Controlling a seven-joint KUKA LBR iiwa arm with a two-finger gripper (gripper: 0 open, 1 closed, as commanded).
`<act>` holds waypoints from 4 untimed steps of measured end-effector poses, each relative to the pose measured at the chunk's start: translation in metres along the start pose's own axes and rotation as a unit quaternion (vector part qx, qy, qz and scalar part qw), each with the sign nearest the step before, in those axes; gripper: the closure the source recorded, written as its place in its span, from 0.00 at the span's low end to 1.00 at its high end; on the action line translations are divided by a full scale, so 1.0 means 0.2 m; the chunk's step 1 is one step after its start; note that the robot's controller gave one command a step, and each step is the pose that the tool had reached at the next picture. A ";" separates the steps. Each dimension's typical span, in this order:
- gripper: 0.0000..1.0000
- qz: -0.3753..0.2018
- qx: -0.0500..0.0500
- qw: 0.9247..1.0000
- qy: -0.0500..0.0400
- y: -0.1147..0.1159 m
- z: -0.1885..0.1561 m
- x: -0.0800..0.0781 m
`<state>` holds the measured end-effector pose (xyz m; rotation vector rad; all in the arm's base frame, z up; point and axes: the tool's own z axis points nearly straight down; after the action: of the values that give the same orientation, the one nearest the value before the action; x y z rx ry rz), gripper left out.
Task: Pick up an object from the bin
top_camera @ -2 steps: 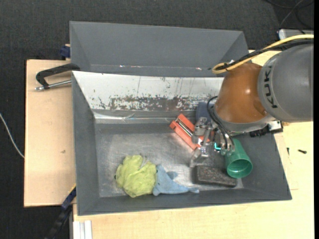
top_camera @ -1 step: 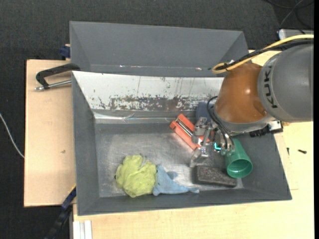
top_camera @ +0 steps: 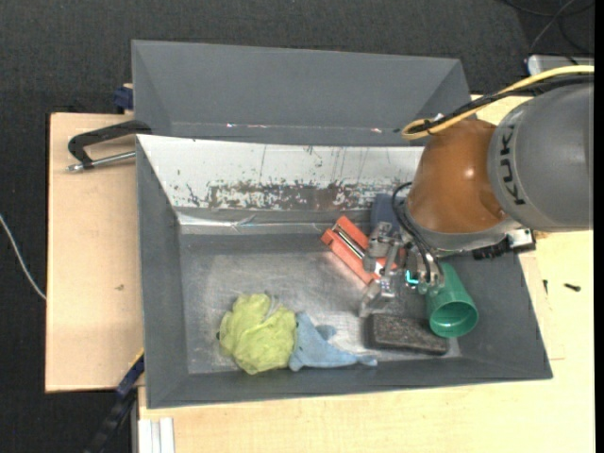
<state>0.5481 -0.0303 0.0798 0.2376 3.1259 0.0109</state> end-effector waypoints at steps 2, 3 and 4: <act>0.00 0.000 0.000 1.000 0.000 0.00 0.00 0.00; 0.00 0.000 0.000 1.000 0.000 0.00 0.00 0.00; 0.00 0.000 0.000 1.000 0.000 0.00 0.00 0.00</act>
Offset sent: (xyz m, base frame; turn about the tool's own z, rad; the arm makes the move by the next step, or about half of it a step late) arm 0.0000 0.0000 0.0000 0.0000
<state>0.5482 -0.0302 0.0797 0.2377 3.1254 0.0108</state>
